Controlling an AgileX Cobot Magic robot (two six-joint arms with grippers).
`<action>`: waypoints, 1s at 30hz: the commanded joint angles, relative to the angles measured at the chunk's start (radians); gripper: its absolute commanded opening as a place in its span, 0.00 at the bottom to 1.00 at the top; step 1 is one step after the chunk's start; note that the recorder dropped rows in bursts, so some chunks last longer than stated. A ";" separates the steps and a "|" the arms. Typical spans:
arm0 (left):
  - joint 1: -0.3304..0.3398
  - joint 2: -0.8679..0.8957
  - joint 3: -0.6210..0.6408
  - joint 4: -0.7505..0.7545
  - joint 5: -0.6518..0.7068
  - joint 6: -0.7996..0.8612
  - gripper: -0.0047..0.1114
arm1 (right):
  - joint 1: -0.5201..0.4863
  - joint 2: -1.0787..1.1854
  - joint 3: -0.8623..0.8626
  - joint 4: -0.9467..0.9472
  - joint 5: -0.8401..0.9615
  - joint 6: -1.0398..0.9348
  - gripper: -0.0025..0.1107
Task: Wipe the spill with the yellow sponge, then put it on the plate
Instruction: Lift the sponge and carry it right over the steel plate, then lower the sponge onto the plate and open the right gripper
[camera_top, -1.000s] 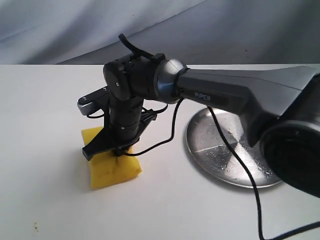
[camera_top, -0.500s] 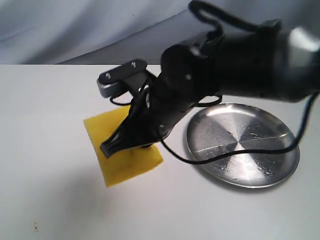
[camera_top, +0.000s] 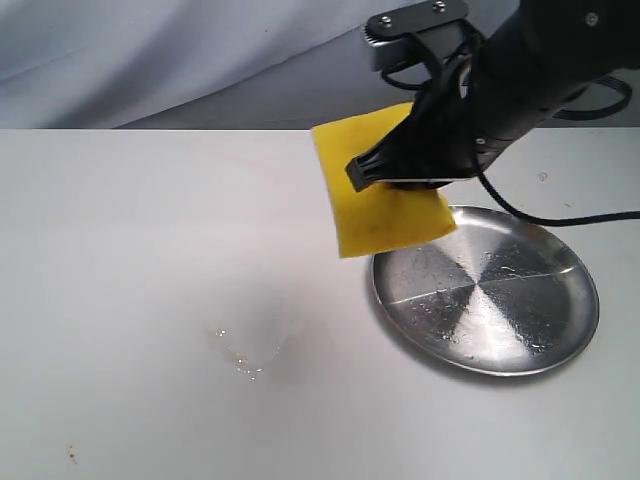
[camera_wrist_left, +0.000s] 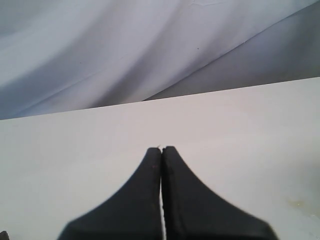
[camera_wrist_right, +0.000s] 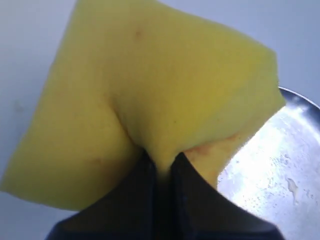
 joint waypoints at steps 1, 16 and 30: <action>0.001 -0.003 -0.001 -0.004 -0.006 -0.008 0.04 | -0.083 -0.008 0.058 -0.008 -0.045 0.006 0.02; 0.001 -0.003 -0.001 -0.004 -0.006 -0.008 0.04 | -0.278 0.057 0.276 0.021 -0.294 0.035 0.07; 0.001 -0.003 -0.001 -0.004 -0.006 -0.008 0.04 | -0.279 0.168 0.275 0.048 -0.335 0.044 0.47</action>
